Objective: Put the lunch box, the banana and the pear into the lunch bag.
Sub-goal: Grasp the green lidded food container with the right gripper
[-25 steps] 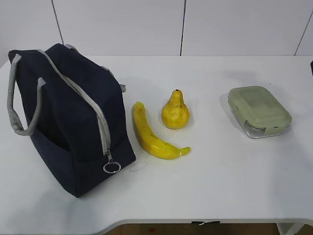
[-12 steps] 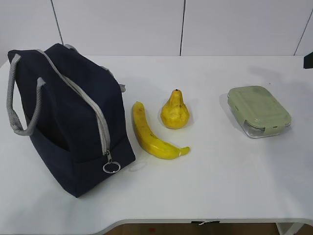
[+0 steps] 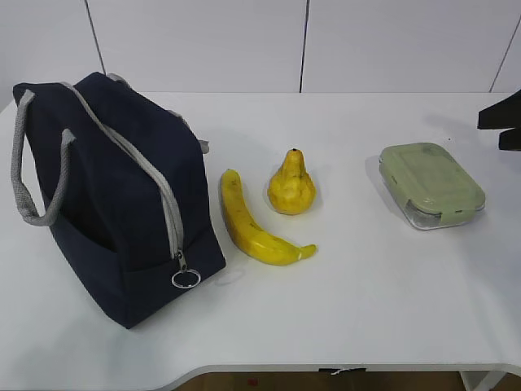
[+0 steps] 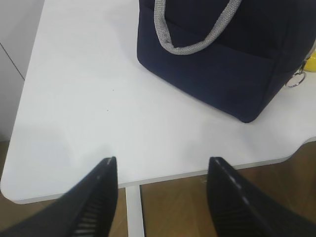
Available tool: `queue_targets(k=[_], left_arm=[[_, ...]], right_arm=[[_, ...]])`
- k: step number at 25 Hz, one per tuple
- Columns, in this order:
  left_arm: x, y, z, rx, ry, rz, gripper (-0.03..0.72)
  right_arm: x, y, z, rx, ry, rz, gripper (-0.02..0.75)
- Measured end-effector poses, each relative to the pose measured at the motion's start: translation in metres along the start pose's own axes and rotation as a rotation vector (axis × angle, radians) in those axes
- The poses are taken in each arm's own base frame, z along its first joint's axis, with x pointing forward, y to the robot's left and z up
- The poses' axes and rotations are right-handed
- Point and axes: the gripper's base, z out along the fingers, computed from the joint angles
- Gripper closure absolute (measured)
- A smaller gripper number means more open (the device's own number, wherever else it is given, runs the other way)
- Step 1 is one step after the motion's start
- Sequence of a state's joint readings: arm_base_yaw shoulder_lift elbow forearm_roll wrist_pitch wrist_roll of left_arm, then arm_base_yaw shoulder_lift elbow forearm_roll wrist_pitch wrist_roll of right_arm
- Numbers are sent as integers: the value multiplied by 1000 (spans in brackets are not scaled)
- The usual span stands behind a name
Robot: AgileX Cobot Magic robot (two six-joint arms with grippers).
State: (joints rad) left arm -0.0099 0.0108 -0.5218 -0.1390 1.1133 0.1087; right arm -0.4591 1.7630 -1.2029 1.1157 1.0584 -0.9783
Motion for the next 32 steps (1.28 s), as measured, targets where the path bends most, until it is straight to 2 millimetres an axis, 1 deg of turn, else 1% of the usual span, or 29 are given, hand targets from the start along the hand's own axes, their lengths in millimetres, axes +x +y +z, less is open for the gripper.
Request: queue_targets(k=[9, 12, 21, 32], left_arm=[[0, 0, 0, 0, 0, 0, 254], [0, 0, 0, 0, 0, 0, 254], [0, 0, 0, 0, 0, 0, 254], [0, 0, 0, 0, 0, 0, 254]], right_arm=[[-20, -20, 13, -34, -5, 0, 223], [-23, -25, 10, -24, -21, 5, 223], [-25, -28, 10, -11, -32, -27, 223], [-17, -60, 35, 5, -29, 47, 223]])
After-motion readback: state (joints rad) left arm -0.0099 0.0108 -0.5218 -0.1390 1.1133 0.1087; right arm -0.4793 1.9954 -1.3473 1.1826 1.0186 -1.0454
